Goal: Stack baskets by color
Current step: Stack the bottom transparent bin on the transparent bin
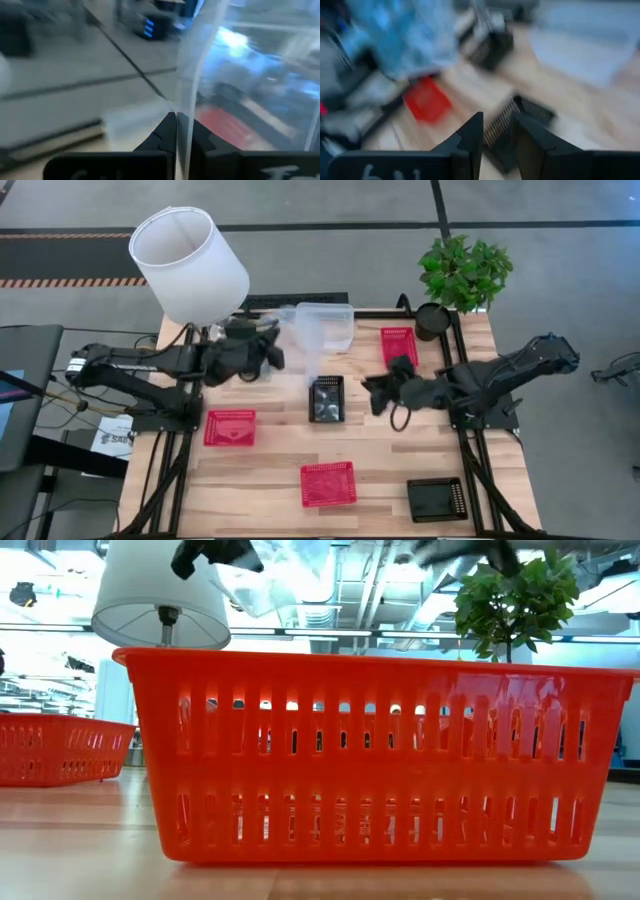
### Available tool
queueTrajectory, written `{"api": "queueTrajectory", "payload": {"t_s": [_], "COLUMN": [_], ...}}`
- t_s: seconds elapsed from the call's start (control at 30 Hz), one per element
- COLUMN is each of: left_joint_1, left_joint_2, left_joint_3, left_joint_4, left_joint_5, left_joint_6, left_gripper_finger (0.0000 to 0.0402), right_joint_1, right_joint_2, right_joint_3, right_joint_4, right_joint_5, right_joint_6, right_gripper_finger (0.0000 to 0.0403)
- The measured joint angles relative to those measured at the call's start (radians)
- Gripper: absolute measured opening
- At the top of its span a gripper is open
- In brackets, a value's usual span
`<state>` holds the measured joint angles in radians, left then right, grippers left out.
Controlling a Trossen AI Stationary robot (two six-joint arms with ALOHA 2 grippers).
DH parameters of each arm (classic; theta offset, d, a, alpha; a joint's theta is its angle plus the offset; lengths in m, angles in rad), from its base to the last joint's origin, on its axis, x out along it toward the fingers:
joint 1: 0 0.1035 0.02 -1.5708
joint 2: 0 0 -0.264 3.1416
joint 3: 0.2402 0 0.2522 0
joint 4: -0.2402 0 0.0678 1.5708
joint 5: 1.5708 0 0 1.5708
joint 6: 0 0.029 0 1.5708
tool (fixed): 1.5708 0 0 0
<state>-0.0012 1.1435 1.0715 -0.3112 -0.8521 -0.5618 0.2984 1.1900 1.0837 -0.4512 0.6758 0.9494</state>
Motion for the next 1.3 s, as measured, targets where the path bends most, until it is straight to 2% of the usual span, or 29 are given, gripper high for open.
{"api": "queueTrajectory", "payload": {"t_s": [0.2, 0.33, 0.5, 0.67, 0.8, 0.93, 1.0, 1.1, 1.2, 1.3], "left_joint_1": [0.081, 0.115, 0.154, 0.179, 0.189, 0.189, 0.189, 0.187, 0.183, 0.183], "left_joint_2": [0.053, 0.086, 0.13, 0.15, 0.152, 0.152, 0.152, 0.152, 0.152, 0.152], "left_joint_3": [0.053, 0.056, 0.055, 0.056, 0.056, 0.056, 0.056, 0.056, 0.056, 0.056], "left_joint_4": [-0.003, 0.031, 0.059, 0.085, 0.102, 0.108, 0.113, 0.132, 0.152, 0.156], "left_joint_5": [-0.129, -0.139, -0.095, -0.098, -0.136, -0.19, -0.192, -0.178, -0.177, -0.168], "left_joint_6": [0.181, 0.3, 0.404, 0.459, 0.467, 0.464, 0.449, 0.407, 0.387, 0.359], "left_gripper_finger": [0.0, 0.0, 0.0, 0.0, 0.0, 0.0, 0.0, 0.0, 0.0, 0.0], "right_joint_1": [-0.075, -0.124, -0.179, -0.203, -0.25, -0.323, -0.364, -0.418, -0.456, -0.473], "right_joint_2": [0.08, 0.186, 0.335, 0.424, 0.452, 0.449, 0.451, 0.451, 0.463, 0.47], "right_joint_3": [0.011, 0.076, 0.234, 0.404, 0.493, 0.511, 0.51, 0.51, 0.51, 0.508], "right_joint_4": [0.473, 0.554, 0.474, 0.25, 0.116, 0.089, 0.089, 0.097, 0.109, 0.12], "right_joint_5": [0.016, 0.089, 0.104, 0.11, 0.116, 0.113, 0.078, -0.03, -0.085, -0.102], "right_joint_6": [-0.336, -0.38, -0.394, -0.418, -0.451, -0.418, -0.419, -0.423, -0.424, -0.432], "right_gripper_finger": [0.0103, 0.0076, 0.0056, 0.0065, 0.0104, 0.0157, 0.0185, 0.0218, 0.0236, 0.0232]}}
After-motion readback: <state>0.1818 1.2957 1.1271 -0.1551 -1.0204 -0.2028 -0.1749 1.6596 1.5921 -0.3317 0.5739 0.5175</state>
